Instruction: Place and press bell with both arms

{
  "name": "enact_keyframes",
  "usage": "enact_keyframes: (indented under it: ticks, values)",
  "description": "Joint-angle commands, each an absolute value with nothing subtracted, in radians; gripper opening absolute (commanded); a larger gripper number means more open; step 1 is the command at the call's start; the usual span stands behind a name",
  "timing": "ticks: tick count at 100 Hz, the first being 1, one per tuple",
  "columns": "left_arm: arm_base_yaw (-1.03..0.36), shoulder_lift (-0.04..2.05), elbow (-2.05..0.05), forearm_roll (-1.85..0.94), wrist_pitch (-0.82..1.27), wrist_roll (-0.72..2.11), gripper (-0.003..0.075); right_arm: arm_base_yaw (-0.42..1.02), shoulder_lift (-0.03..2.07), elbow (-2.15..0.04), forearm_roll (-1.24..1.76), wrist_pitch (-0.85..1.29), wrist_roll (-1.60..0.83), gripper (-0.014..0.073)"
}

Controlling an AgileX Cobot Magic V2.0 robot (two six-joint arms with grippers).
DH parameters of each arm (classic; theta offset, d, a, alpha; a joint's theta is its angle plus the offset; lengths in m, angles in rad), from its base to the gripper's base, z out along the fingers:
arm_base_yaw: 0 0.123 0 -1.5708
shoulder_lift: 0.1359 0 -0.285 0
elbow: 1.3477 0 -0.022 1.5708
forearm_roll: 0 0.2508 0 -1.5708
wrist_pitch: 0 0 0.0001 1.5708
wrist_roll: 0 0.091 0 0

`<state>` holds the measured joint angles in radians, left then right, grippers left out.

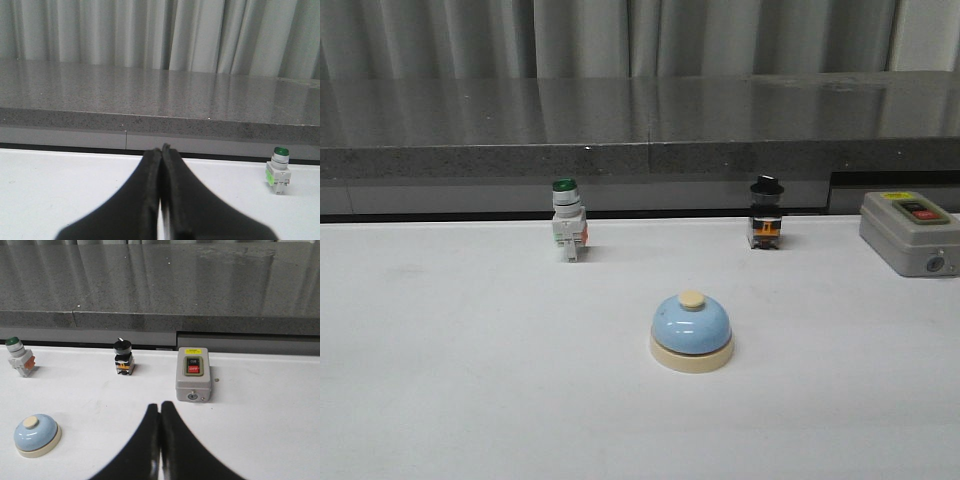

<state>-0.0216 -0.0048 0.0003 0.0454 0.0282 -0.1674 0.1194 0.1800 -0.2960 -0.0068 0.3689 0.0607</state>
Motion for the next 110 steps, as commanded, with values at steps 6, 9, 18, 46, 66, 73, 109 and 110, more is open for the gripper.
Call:
enact_keyframes:
  ticks: [6,9,18,46,66,73,109,110]
  values:
    - [-0.023,-0.033,0.043,0.039,-0.058,-0.174,-0.0020,0.115,0.091,-0.234,-0.021,0.240,0.048,-0.0060]
    - [-0.023,-0.033,0.043,0.039,-0.058,-0.174,-0.0020,0.115,0.063,-0.208,-0.021,0.231,0.048,-0.0060]
    - [-0.023,-0.033,0.043,0.039,-0.058,-0.174,-0.0020,0.115,-0.009,-0.139,-0.021,0.181,0.048,-0.0060]
    - [-0.023,-0.033,0.043,0.039,-0.058,-0.174,-0.0020,0.113,-0.023,-0.003,-0.010,0.000,0.056,-0.0060]
    - [-0.023,-0.033,0.043,0.039,-0.058,-0.174,-0.0020,0.113,-0.023,0.012,-0.010,-0.009,0.056,-0.0060]
    - [-0.023,-0.033,0.043,0.039,-0.058,-0.174,-0.0020,0.113,-0.023,0.012,-0.010,-0.009,0.056,-0.0060]
    - [-0.023,-0.033,0.043,0.039,-0.058,-0.174,-0.0020,0.113,-0.023,0.012,-0.010,-0.009,0.056,-0.0060]
    - [-0.023,-0.033,0.043,0.039,-0.058,-0.174,-0.0020,0.113,-0.023,0.012,-0.010,-0.009,0.056,-0.0060]
